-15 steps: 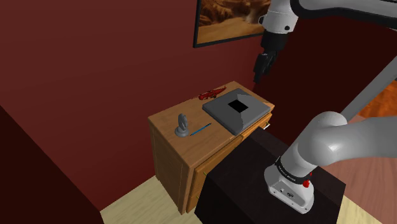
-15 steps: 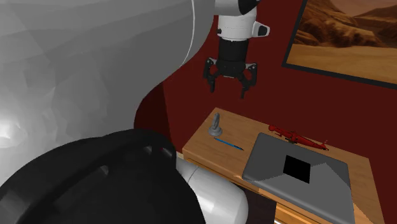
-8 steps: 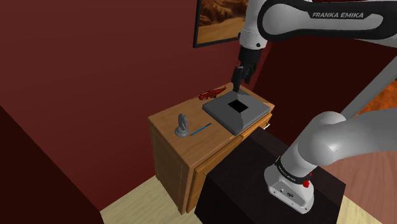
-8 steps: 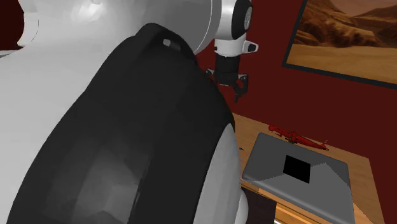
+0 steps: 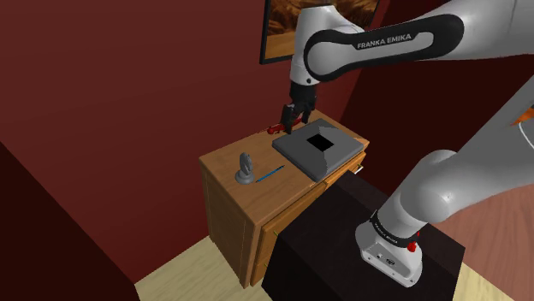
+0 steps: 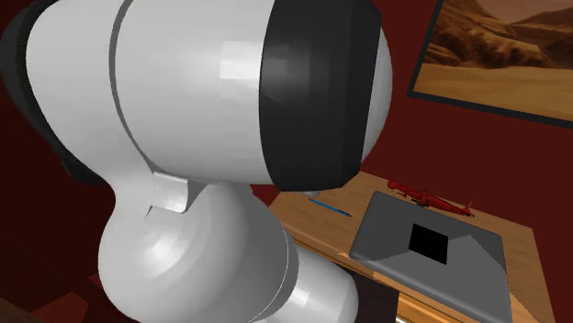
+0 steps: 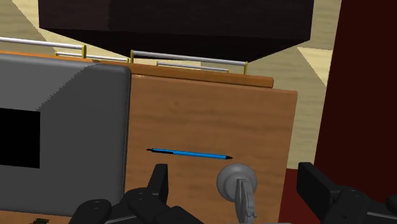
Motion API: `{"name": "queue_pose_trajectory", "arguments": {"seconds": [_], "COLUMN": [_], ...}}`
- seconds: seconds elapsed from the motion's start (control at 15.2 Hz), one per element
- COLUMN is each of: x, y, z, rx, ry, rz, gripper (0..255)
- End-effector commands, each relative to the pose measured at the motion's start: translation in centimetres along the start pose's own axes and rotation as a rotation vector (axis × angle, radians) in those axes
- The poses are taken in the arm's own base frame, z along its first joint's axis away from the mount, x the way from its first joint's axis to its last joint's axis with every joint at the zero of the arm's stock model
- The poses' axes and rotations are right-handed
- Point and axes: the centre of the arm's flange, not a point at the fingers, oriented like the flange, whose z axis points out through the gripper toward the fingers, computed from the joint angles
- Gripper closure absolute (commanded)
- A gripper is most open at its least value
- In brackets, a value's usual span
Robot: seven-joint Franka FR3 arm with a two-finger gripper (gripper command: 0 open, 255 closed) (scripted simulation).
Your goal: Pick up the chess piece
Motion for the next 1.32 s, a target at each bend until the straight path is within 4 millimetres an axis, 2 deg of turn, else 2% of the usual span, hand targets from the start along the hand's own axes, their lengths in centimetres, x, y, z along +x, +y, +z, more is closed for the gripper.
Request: {"name": "queue_pose_trajectory", "arguments": {"seconds": [0.0, 1.19, 1.25], "x": [1.9, 18.9, 19.4], "y": [-0.8, -6.0, -6.2], "z": [2.2, 17.7, 18.1], "rx": [0.001, -0.002, -0.002], "ry": [0.003, 0.015, 0.015], "rz": [0.009, 0.083, 0.085], "gripper": [0, 0, 0]}}
